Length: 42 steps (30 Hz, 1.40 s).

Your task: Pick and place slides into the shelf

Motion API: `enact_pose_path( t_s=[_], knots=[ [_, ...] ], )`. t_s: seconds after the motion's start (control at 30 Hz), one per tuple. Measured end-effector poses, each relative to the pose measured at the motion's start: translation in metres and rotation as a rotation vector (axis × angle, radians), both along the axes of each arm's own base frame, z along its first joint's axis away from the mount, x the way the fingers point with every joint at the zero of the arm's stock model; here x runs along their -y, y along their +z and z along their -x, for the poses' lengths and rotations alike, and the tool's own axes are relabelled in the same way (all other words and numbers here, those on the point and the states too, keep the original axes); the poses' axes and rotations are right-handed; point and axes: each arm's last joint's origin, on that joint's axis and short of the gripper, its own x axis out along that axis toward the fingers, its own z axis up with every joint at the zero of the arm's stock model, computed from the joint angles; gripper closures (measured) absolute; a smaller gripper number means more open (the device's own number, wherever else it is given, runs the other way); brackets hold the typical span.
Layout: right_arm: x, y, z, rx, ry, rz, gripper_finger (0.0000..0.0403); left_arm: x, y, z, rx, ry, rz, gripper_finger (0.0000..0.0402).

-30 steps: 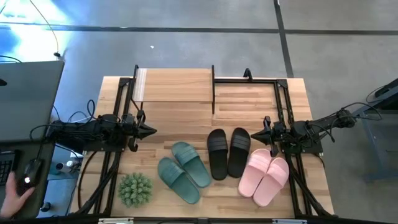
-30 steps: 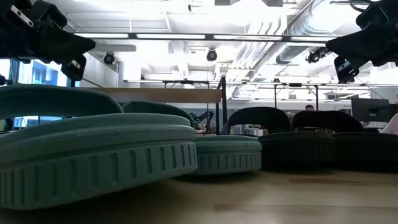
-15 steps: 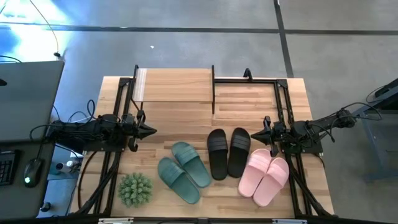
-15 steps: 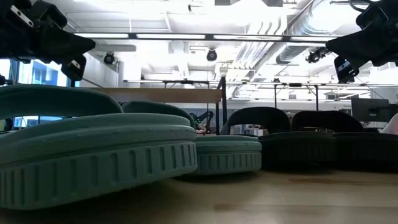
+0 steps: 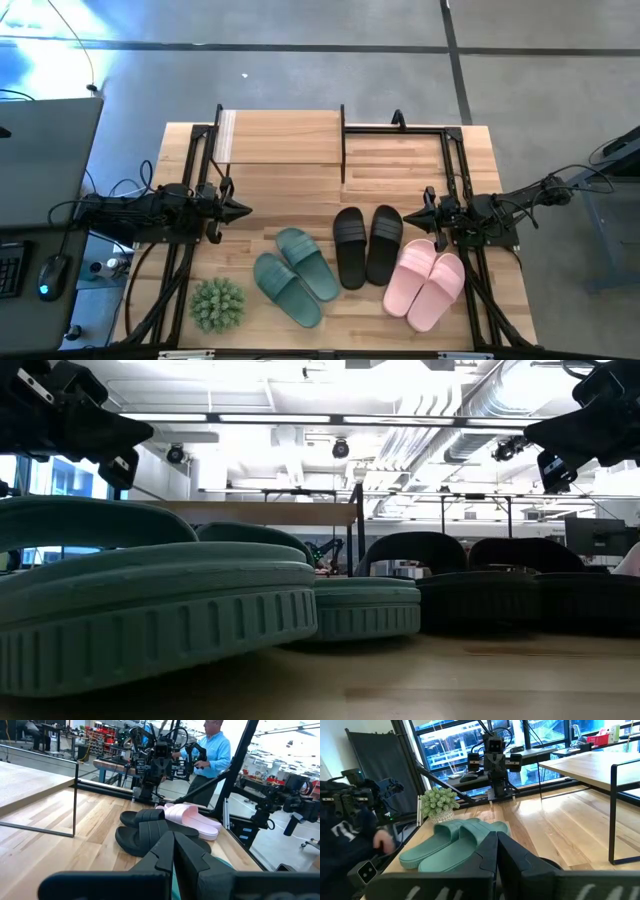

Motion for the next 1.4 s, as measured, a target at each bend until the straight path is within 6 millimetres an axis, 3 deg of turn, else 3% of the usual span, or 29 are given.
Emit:
enact_pose_path(
  t_s=[1.1,1.4],
  knots=[
    [0.0008,0.0004,0.0000,0.004,-0.027,0.011,0.0403,0.0000,0.0013,0.0000,0.014,0.001,-0.002,0.0401],
    [0.0014,0.0009,0.0000,0.006,-0.046,-0.127,0.0403,0.0000,0.0036,0.0001,0.043,-0.003,0.093,0.0401]
  ],
)
